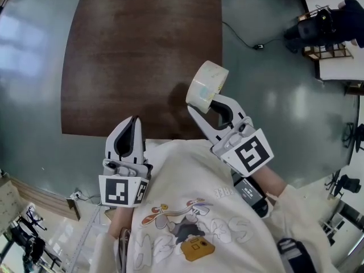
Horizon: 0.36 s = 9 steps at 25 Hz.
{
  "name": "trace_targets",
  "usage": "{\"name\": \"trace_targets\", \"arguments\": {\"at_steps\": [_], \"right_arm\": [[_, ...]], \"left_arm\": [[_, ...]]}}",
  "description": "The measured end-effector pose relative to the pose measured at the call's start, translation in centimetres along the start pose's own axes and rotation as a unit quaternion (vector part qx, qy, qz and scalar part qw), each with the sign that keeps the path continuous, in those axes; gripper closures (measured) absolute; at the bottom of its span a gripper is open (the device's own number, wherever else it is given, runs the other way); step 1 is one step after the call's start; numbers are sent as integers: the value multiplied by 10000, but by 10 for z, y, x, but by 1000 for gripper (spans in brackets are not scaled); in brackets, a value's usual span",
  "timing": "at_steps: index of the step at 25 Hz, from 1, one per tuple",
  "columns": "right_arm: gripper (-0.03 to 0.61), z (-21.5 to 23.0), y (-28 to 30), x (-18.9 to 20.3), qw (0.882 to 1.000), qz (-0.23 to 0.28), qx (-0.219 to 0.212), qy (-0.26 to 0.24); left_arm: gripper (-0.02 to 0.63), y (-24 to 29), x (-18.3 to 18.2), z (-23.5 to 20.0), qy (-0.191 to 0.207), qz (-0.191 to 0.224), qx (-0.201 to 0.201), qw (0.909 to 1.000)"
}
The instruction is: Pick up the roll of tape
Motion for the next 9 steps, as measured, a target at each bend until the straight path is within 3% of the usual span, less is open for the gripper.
{"name": "trace_targets", "arguments": {"at_steps": [9], "right_arm": [[485, 8, -10, 1, 9999, -111, -3, 92]], "left_arm": [[609, 6, -7, 11, -32, 9, 7, 10000]]}}
Point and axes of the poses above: the fingertips, and each gripper's own axes: y forward along the fingers, z to its right, x out of its underside, the point moved 6 cm from there along -y, backward along the fingers
